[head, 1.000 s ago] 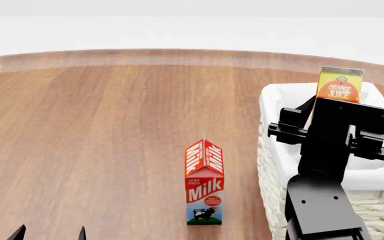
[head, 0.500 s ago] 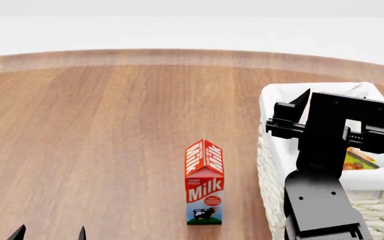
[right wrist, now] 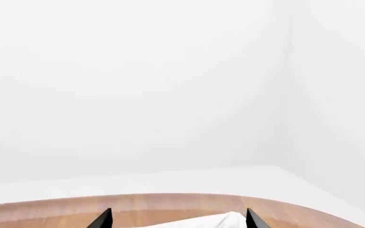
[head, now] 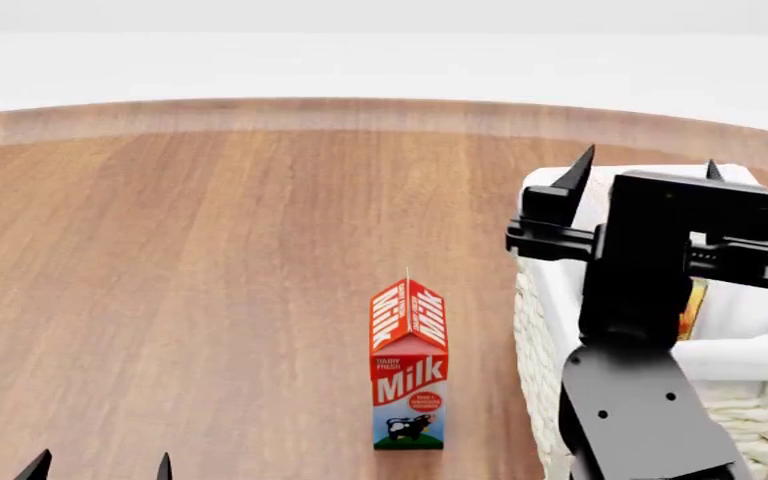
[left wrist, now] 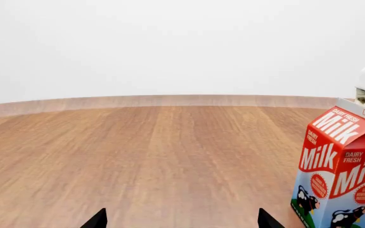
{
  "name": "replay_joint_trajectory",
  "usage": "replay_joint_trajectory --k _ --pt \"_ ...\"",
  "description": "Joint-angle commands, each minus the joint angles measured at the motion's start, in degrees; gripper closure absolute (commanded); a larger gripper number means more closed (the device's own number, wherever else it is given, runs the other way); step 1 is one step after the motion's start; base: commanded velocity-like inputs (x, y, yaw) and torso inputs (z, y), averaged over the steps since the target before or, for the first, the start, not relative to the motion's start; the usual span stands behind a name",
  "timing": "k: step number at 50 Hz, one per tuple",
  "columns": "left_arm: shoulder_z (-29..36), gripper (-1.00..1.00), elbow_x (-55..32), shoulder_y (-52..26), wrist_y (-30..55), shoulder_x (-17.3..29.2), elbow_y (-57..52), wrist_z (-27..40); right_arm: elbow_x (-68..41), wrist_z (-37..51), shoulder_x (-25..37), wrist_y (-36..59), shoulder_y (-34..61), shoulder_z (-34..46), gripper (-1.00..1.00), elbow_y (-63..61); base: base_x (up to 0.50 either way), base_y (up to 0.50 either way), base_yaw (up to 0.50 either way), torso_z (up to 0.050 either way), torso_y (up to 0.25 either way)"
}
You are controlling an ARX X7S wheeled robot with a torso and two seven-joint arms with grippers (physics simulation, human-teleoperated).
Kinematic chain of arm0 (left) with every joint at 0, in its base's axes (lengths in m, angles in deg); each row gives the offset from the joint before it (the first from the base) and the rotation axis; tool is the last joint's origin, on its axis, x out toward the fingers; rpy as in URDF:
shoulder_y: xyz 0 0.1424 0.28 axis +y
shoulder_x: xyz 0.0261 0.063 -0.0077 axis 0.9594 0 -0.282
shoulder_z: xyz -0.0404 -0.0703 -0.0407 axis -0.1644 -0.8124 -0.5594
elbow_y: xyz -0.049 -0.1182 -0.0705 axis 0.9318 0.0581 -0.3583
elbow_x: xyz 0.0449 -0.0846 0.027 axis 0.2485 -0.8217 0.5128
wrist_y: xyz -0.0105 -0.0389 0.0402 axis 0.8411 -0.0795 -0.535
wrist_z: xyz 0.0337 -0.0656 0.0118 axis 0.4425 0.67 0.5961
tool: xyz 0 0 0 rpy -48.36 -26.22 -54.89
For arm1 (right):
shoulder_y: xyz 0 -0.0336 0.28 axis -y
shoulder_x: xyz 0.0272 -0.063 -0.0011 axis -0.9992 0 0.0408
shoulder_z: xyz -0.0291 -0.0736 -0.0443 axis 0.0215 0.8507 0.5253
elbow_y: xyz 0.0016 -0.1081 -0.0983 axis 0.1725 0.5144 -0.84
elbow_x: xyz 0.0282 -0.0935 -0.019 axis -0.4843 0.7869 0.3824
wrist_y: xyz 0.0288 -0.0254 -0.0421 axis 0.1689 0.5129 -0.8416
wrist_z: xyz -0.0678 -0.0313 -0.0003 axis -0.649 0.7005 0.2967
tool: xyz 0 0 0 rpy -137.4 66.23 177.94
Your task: Pick up the orange juice, and put it in the basket.
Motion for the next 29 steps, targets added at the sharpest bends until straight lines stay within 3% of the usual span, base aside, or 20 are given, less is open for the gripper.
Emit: replay_joint_trajectory --k 1,29 --pt "0.1 -1.00 -0.1 0.0 0.0 0.1 0.0 0.1 -2.2 1.5 3.7 3.2 -3.6 -0.3 -1.00 -13.7 0.00 0.00 0.00 0.000 0.000" --pt "0.4 -1.00 -0.3 -0.1 -0.2 0.3 0.1 0.3 -4.9 3.5 9.1 3.9 -10.8 -0.4 -1.00 -33.3 0.00 0.00 0.00 0.000 0.000"
